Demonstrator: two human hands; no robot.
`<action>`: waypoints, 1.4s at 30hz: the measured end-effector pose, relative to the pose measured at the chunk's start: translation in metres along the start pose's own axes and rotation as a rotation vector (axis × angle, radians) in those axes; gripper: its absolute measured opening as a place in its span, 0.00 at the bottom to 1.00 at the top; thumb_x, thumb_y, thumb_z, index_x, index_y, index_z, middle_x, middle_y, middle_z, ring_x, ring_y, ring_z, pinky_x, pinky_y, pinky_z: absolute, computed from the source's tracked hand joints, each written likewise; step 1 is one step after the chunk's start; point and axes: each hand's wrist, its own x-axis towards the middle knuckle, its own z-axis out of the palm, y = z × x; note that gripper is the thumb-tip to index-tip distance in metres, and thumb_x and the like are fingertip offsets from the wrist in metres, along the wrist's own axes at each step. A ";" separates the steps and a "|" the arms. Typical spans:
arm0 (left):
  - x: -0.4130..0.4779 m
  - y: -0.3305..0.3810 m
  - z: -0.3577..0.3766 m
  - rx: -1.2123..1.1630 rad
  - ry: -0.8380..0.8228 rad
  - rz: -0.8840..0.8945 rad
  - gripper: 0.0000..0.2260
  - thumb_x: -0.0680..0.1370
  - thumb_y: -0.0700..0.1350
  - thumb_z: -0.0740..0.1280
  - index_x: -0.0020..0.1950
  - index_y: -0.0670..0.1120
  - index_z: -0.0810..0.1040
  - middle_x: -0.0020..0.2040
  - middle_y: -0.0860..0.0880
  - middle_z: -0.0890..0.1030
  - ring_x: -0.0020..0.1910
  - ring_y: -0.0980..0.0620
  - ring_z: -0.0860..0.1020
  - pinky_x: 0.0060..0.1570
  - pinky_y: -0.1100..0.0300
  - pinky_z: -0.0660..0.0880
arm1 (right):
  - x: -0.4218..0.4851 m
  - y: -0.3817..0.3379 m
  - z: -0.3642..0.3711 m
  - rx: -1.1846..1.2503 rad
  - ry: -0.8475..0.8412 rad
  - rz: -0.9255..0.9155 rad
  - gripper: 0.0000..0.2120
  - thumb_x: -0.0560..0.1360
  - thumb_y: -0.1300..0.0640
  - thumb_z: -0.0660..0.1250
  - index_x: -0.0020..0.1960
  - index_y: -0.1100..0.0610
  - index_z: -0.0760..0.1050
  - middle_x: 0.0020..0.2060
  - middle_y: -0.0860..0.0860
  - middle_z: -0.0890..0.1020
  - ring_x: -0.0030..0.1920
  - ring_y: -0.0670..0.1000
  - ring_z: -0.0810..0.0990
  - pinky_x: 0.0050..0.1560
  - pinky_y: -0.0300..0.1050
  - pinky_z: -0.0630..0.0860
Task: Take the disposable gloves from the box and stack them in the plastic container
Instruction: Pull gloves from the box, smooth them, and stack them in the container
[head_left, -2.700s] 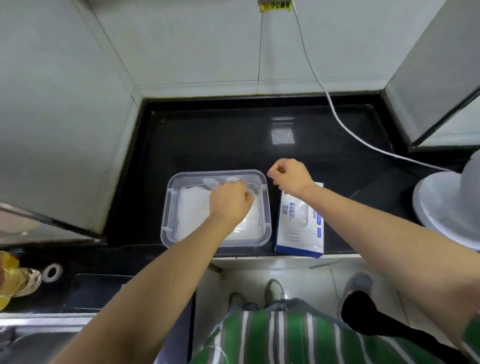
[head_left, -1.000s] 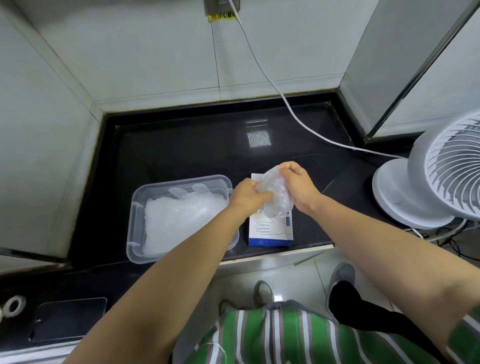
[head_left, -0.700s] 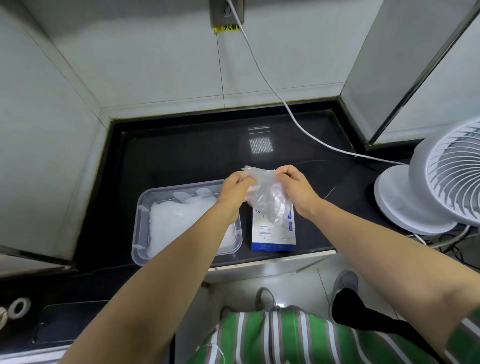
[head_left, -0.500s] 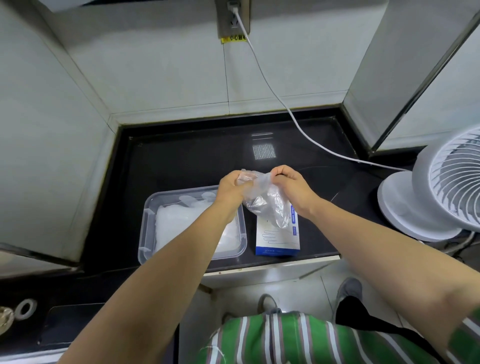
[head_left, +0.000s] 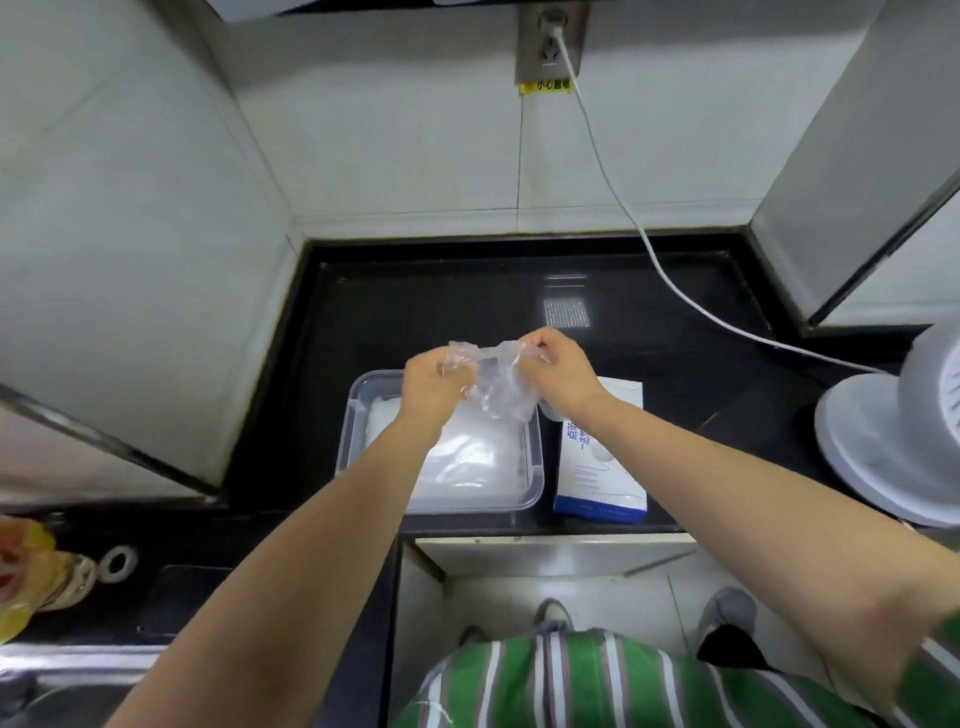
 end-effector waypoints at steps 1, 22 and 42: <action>-0.004 -0.006 -0.008 0.020 0.014 0.004 0.04 0.78 0.39 0.66 0.45 0.45 0.79 0.35 0.49 0.74 0.35 0.53 0.72 0.35 0.64 0.70 | 0.001 0.000 0.002 0.015 0.001 0.026 0.06 0.75 0.65 0.63 0.42 0.56 0.74 0.38 0.51 0.77 0.38 0.51 0.74 0.34 0.39 0.70; -0.014 -0.041 -0.071 -0.230 -0.268 -0.615 0.47 0.74 0.75 0.37 0.49 0.36 0.79 0.30 0.44 0.76 0.26 0.55 0.70 0.23 0.67 0.66 | -0.010 -0.014 0.036 0.194 -0.177 -0.136 0.24 0.79 0.68 0.60 0.37 0.46 0.85 0.60 0.50 0.79 0.59 0.48 0.77 0.48 0.34 0.72; -0.008 -0.039 -0.055 -0.032 -0.513 0.098 0.32 0.65 0.44 0.79 0.67 0.52 0.73 0.61 0.48 0.78 0.60 0.49 0.79 0.59 0.51 0.78 | 0.003 -0.023 0.031 -0.189 -0.547 0.009 0.27 0.74 0.45 0.72 0.69 0.55 0.72 0.58 0.50 0.80 0.59 0.47 0.78 0.58 0.38 0.72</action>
